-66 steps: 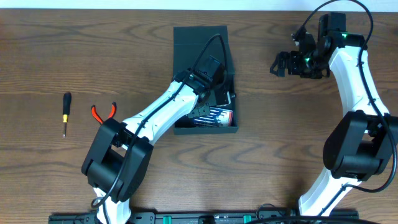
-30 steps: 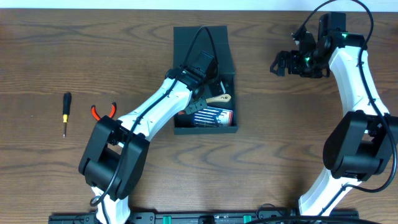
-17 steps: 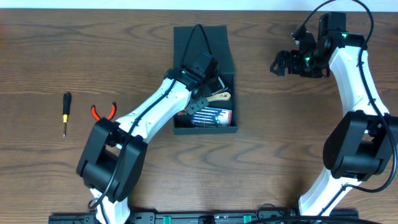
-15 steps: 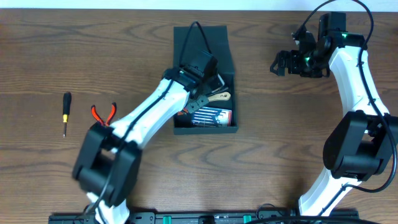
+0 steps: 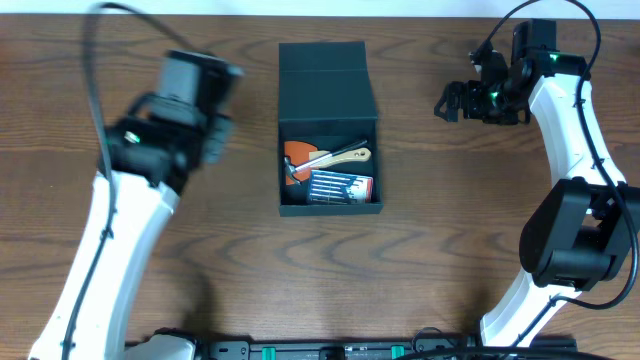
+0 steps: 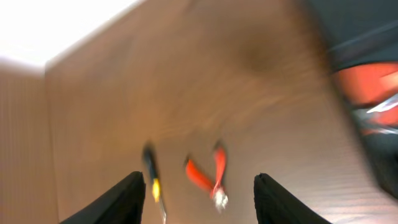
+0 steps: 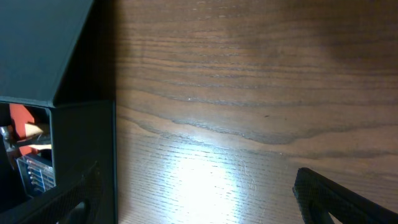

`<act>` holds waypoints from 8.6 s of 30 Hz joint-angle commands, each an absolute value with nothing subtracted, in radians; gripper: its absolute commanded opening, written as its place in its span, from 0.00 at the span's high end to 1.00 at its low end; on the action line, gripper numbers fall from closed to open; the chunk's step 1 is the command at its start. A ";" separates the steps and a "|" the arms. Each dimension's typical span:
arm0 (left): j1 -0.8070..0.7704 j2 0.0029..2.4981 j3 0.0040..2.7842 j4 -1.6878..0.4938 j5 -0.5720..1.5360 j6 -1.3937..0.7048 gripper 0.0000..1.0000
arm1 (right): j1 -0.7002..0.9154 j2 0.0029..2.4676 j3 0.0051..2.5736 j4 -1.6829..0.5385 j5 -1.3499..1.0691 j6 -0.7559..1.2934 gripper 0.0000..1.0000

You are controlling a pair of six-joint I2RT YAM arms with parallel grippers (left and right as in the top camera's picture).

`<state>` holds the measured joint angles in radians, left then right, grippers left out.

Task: Pack container
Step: 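Grasp the red-black pliers with the left gripper, then place the pliers into the box and withdraw the left gripper, then grasp the yellow-black screwdriver with the left gripper, then carry the screwdriver over the box and lower it inside, then raise both grippers to the box lid's back edge on either side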

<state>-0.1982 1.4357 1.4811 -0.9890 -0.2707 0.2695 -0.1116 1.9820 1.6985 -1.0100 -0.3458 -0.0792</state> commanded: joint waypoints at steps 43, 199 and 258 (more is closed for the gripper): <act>0.074 2.113 1.422 -0.989 0.015 0.232 0.94 | -0.104 1.982 1.692 -0.992 -0.363 -0.068 0.01; -0.039 1.771 1.891 -1.316 0.173 0.582 0.94 | -0.103 1.982 1.692 -0.993 -0.364 -0.068 0.01; -0.105 1.882 1.895 -0.834 0.117 0.043 0.87 | -0.090 1.986 1.691 -0.772 -0.502 0.196 0.99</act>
<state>-0.2066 1.8168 1.9110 -0.8295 -0.0338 0.2577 -0.1081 1.9820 1.6978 -0.8127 -0.4686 0.0811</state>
